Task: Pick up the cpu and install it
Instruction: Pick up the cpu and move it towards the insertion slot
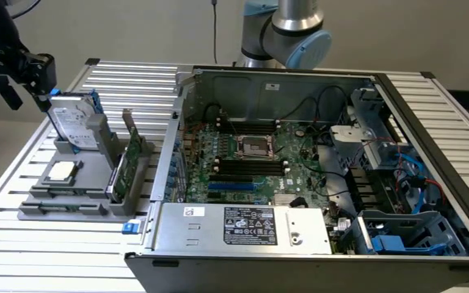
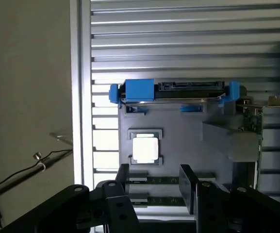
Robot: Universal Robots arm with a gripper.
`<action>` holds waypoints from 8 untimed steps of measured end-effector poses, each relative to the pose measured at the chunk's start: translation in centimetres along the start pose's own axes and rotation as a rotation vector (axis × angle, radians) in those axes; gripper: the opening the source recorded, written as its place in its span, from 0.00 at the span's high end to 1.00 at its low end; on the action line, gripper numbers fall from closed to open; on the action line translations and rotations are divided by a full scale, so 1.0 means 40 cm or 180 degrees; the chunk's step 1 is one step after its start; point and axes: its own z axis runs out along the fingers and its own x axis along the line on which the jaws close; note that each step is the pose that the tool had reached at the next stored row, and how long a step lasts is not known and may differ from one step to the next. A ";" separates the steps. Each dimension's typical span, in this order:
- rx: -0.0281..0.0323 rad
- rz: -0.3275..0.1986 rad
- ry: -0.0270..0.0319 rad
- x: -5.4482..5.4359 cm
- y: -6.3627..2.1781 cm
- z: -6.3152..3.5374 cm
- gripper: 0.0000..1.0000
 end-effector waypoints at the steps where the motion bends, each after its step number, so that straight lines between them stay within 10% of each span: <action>1: -0.0002 -0.0022 0.0007 0.000 -0.003 0.004 0.46; 8: -0.0014 -0.0193 0.0055 -0.002 -0.020 0.035 0.46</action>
